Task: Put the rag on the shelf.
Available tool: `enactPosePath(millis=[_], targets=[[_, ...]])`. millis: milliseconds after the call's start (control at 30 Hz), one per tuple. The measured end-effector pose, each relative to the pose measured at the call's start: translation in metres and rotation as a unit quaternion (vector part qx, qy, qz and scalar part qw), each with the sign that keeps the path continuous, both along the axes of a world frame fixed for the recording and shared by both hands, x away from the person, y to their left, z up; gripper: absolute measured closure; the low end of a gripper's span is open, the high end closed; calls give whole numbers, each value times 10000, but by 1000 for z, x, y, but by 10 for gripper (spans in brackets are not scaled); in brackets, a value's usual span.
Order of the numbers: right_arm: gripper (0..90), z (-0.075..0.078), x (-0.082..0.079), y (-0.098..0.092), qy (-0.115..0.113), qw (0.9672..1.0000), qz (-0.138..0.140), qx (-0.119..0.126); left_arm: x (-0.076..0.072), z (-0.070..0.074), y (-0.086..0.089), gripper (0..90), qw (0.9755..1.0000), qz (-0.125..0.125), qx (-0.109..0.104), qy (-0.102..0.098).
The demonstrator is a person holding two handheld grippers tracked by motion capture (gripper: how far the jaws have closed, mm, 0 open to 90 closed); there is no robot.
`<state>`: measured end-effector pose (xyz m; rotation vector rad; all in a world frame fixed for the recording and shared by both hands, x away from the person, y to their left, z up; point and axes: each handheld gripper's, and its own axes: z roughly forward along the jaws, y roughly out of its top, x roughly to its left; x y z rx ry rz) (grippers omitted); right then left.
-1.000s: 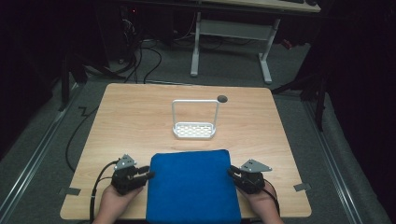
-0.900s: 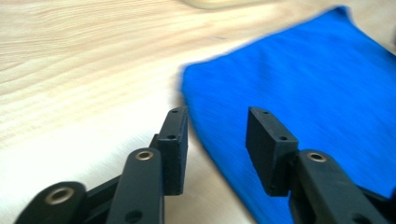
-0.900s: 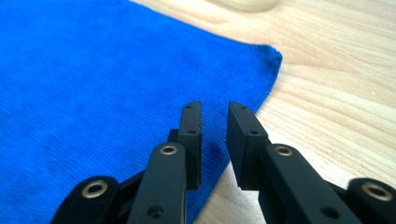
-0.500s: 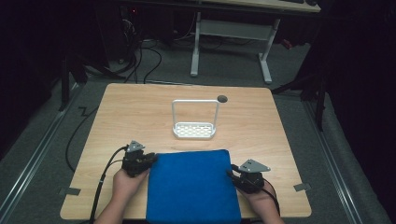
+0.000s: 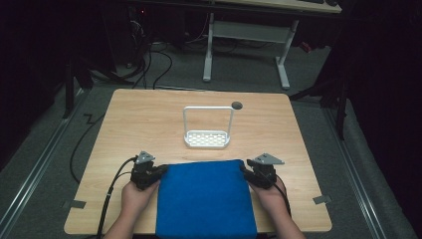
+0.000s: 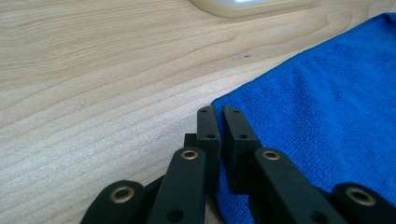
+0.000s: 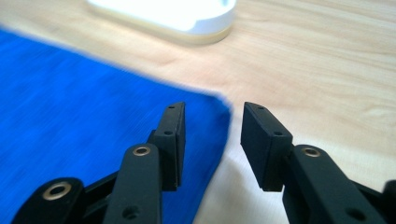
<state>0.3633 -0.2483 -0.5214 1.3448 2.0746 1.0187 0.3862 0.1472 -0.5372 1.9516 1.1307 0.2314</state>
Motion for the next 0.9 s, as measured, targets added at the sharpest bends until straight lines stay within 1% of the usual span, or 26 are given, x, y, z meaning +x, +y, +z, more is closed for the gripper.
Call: enactPosePath(millis=[33, 67, 100, 133, 200, 267, 300, 333, 433, 467, 500, 533, 567, 633, 700, 733, 800, 833, 867, 900], targets=[[600, -2, 13, 2, 138, 9999, -78, 65, 0, 0, 0, 859, 10000, -7, -33, 14], [600, -2, 13, 2, 138, 9999, -78, 65, 0, 0, 0, 859, 10000, -7, -33, 14], [556, -4, 19, 7, 284, 9996, -7, -21, 0, 0, 1, 857, 10000, -11, -48, 22], [563, -5, 20, 9, 266, 9996, 25, -89, 1, 0, 1, 856, 10000, -19, -60, 26], [577, -7, 22, 15, 357, 9988, 48, -328, 1, 0, 1, 856, 10000, -24, -71, 44], [613, -8, 22, 15, 375, 9989, -29, -265, 1, 0, 1, 857, 10000, -30, -75, 43], [623, -8, 22, 15, 384, 9989, -38, -273, 1, 0, 1, 857, 10000, -31, -70, 39], [623, -8, 22, 15, 384, 9989, -38, -273, 1, 0, 1, 858, 10000, -31, -70, 39], [681, -7, 20, 14, 402, 9989, 6, -251, 0, 0, 1, 863, 10000, -36, -44, 23], [681, -7, 20, 14, 402, 9989, 6, -251, 0, 0, 1, 864, 10000, -36, -44, 23], [745, -8, 18, 12, 375, 9992, -6, -159, 0, 0, 1, 864, 10000, -45, -25, 23], [775, -9, 18, 11, 345, 9993, 12, -143, 0, 0, 1, 864, 10000, -42, -33, 16], [805, -9, 18, 11, 364, 9993, 19, -104, 0, 0, 1, 865, 10000, -39, -39, 20], [859, -9, 18, 9, 380, 9992, 92, -102, 0, 0, 1, 866, 10000, -31, -38, 18], [873, -9, 18, 8, 359, 9991, 172, -122, 0, 0, 1, 869, 10000, -20, -18, 10], [875, -9, 18, 8, 329, 9991, 221, -169, -1, 0, 0, 873, 10000, -12, 1, -18], [879, -9, 17, 9, 315, 9990, 248, -193, -2, 0, -1, 877, 10000, -10, 29, -40], [884, -9, 16, 9, 248, 9989, 291, -262, -2, 1, -1, 878, 10000, -14, 49, -83], [884, -9, 16, 9, 217, 9990, 296, -261, -2, 1, -1, 878, 10000, -14, 49, -83], [884, -8, 15, 9, 155, 9992, 283, -221, -4, 1, 1, 879, 9998, 45, -26, -179]])
